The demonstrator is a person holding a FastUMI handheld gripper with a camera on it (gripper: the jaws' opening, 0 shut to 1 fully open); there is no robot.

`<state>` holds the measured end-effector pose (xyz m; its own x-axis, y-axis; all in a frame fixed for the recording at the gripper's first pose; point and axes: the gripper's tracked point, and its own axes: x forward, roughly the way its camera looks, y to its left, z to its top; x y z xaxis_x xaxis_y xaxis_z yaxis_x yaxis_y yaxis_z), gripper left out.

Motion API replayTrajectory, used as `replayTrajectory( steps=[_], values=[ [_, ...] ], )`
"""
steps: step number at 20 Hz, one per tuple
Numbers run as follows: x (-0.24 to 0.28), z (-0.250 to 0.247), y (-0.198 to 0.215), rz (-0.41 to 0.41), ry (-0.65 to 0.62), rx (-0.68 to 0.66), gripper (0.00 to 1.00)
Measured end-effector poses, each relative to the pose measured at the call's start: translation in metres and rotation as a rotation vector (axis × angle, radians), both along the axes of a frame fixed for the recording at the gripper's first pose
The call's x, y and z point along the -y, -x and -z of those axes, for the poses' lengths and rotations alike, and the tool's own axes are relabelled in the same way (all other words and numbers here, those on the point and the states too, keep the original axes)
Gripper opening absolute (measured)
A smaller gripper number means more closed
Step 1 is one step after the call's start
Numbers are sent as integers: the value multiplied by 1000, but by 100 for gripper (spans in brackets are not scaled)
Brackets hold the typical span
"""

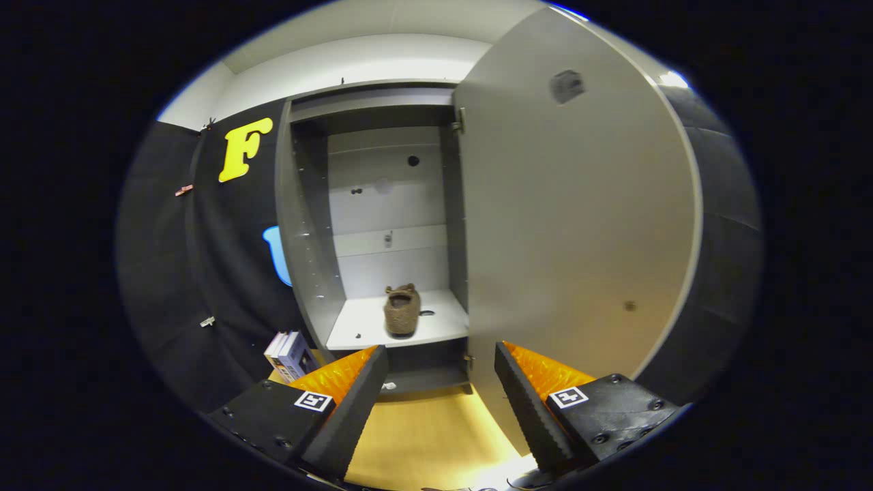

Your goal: Open the shoe cabinet door, grab the shoes and put them into the shoe cabinet, then close the shoe cabinet door.

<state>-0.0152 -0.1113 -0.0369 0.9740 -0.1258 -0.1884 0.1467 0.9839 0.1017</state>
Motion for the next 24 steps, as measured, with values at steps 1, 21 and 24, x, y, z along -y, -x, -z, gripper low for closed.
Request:
replayTrajectory(
  steps=[1,21,24],
  values=[
    [11,-4,10,15,-11,7,100],
    [199,17,25,-45,-63,-27,98],
    [200,19,8,-106,-60,-28,99]
  ],
)
